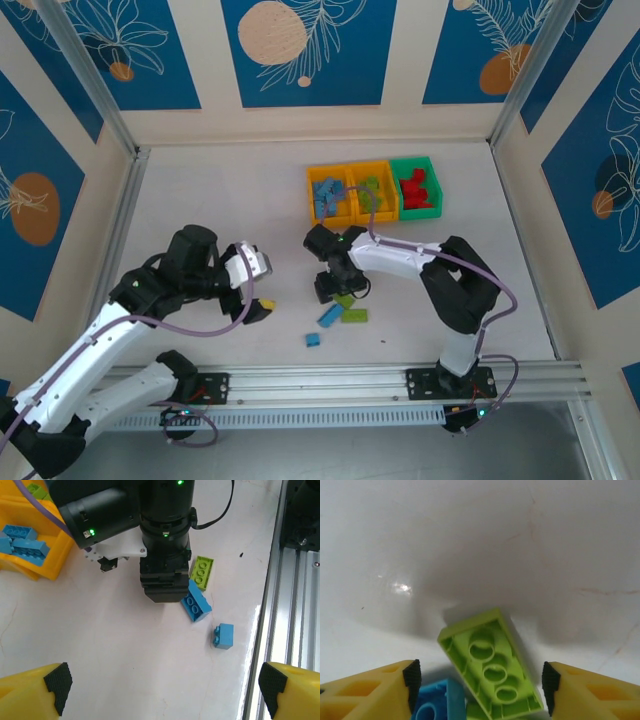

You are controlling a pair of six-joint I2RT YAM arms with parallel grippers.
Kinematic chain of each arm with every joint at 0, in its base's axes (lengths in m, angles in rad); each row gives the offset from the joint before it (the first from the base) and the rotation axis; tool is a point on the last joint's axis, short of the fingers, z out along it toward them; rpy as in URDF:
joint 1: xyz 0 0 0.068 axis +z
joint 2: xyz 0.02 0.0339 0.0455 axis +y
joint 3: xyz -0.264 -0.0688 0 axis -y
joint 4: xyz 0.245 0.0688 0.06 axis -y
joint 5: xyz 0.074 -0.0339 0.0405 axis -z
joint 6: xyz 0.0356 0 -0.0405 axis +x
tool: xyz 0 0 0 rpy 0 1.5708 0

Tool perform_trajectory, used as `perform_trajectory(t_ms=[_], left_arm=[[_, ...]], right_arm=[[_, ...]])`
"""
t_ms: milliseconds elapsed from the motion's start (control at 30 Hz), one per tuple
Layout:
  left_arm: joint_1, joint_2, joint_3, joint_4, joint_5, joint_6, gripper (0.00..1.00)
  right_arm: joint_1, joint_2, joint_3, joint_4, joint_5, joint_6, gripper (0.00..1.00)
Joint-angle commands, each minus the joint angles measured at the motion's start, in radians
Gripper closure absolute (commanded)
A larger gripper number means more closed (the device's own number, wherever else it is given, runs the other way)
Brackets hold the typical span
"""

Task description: Sort the legos into containers by color

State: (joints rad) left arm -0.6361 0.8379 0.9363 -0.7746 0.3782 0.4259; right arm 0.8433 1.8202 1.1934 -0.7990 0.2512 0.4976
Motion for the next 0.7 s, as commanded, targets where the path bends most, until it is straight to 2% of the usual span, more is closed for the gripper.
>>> perform_trajectory(t_ms=[0,267,367,500,600,667], left_arm=[[-0.008,0.004,-0.019,0.005,0.034,0.011,0.02],[-0.010,0.021,-0.034,0.029,0.069,0.006,0.01],[-0.010,0.020,-0.046,0.050,0.120,0.017,0.00],[-0.019,0.025,-0.068,0.141,0.145,-0.033,0.00],[-0.030,0.043,-0.077,0.212,0.115,-0.087,0.00],[-0.039,0.059,-0.079,0.260,0.058,-0.135,0.00]], right_arm=[[-0.003,0.041,0.016,0.003,0.015,-0.005,0.37],[-0.045,0.002,-0.042,0.030,0.049,0.018,0.67],[-0.092,-0.061,-0.048,0.028,0.045,0.016,0.72],[-0.168,-0.191,-0.039,0.037,0.072,-0.004,0.72],[-0.257,-0.265,0.001,0.072,0.098,-0.035,0.72],[-0.326,-0.283,0.037,0.118,0.110,-0.067,0.72]])
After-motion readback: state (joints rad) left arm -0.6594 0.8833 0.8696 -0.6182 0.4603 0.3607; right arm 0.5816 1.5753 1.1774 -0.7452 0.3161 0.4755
